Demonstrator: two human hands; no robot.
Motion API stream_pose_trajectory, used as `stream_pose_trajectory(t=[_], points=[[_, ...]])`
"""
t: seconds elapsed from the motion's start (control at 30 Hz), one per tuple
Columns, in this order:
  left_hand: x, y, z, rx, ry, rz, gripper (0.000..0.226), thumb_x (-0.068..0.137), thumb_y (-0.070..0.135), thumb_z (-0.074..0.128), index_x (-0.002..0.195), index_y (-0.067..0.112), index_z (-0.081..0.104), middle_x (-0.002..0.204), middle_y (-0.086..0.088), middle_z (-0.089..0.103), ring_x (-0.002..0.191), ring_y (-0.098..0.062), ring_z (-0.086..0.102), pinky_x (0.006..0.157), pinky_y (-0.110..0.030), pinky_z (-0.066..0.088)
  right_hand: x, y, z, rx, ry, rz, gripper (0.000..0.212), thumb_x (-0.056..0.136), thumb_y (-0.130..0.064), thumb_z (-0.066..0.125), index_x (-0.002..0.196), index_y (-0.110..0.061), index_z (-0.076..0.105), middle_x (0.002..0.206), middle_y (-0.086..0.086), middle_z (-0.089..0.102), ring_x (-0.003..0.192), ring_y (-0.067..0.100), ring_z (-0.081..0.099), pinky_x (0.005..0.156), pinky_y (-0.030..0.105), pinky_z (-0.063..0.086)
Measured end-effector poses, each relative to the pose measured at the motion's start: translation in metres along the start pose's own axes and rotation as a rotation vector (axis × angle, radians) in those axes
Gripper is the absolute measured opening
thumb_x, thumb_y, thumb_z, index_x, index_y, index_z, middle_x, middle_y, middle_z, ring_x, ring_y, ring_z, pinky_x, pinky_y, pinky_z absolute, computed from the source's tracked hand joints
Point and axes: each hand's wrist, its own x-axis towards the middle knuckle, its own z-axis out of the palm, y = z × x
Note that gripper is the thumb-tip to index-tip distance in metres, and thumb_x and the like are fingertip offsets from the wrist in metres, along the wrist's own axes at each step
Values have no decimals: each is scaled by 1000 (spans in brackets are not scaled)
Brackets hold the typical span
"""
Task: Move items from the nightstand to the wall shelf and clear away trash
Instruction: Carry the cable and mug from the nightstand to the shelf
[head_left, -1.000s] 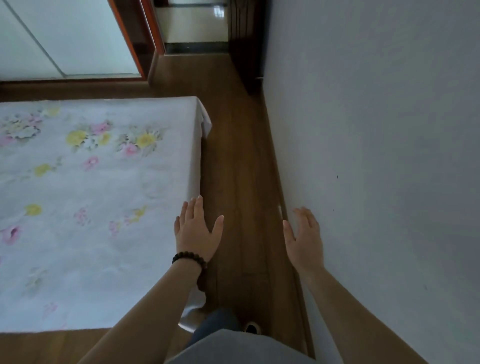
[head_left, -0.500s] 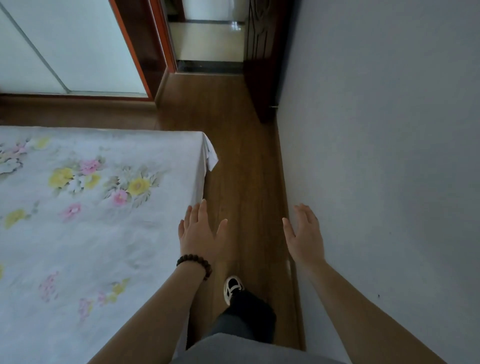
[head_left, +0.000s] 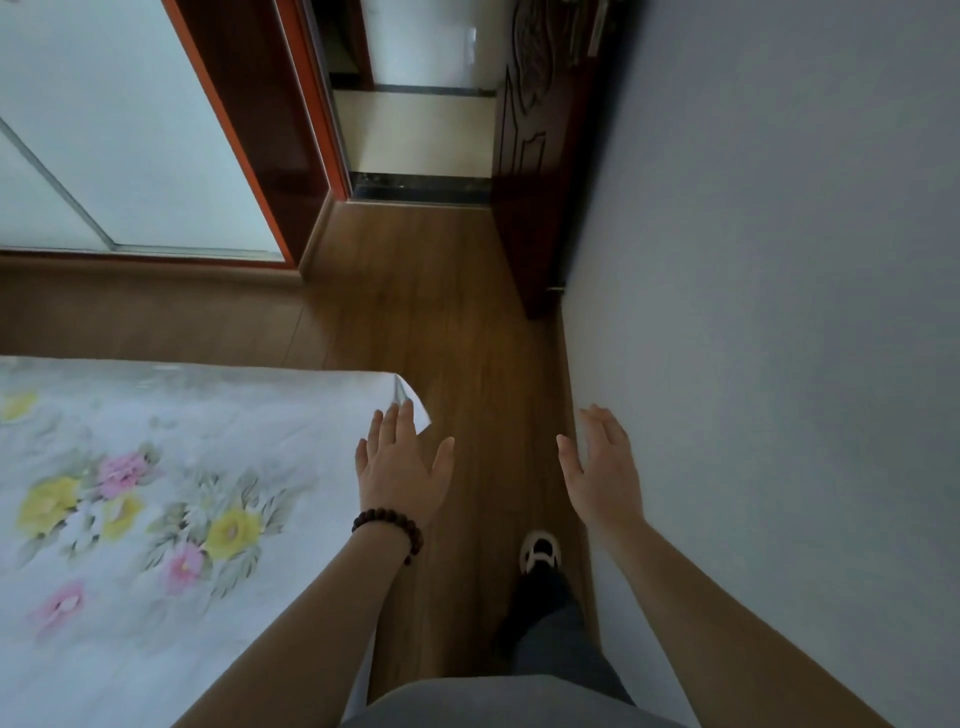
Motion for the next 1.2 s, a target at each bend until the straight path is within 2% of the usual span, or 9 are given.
stream_pose_trajectory(t=[0.27, 0.4, 0.5, 0.6, 0.7, 0.93, 1.2], points=[[201, 35, 26, -41, 54, -85, 73, 90, 58, 38, 148, 18, 19, 156, -3, 22, 144, -20, 10, 116, -48, 15, 237, 2, 37, -8, -61, -122, 50, 96, -44, 40, 138, -17, 42, 148, 6, 38, 139, 22, 29, 111, 38, 32], [294, 61, 20, -37, 99, -162, 73, 90, 57, 40, 148, 18, 19, 155, -4, 22, 144, -20, 10, 116, -48, 13, 354, -9, 39, -34, -123, -194, 49, 96, -44, 39, 139, -18, 41, 149, 5, 37, 141, 21, 26, 108, 30, 26], [347, 74, 13, -46, 129, -225, 73, 90, 56, 43, 148, 19, 19, 155, -3, 22, 144, -20, 11, 116, -48, 13, 418, -29, 46, -40, -158, -238, 49, 96, -44, 38, 139, -19, 40, 149, 4, 36, 141, 19, 25, 106, 27, 26], [388, 73, 8, -54, 161, -301, 73, 89, 58, 43, 147, 21, 20, 156, -1, 21, 144, -19, 10, 116, -47, 11, 465, -51, 59, -20, -203, -287, 49, 96, -44, 39, 139, -20, 40, 149, 4, 35, 141, 18, 24, 109, 32, 30], [425, 63, 5, -34, 164, -380, 75, 88, 60, 41, 148, 21, 18, 156, -1, 19, 144, -18, 8, 117, -46, 10, 503, -70, 74, 0, -250, -321, 48, 97, -41, 41, 139, -20, 40, 150, 4, 34, 141, 18, 24, 110, 36, 34], [513, 16, -6, -41, 220, -520, 76, 88, 60, 41, 148, 22, 16, 156, -1, 19, 144, -18, 8, 117, -45, 10, 595, -128, 129, -25, -359, -399, 48, 97, -41, 39, 141, -20, 37, 152, 3, 30, 143, 16, 18, 112, 39, 31], [622, -90, -53, -86, 356, -730, 76, 87, 60, 45, 148, 23, 18, 155, 0, 22, 144, -16, 10, 117, -43, 12, 703, -276, 236, -68, -470, -598, 47, 96, -43, 39, 140, -25, 37, 152, 1, 29, 142, 17, 20, 111, 38, 32]])
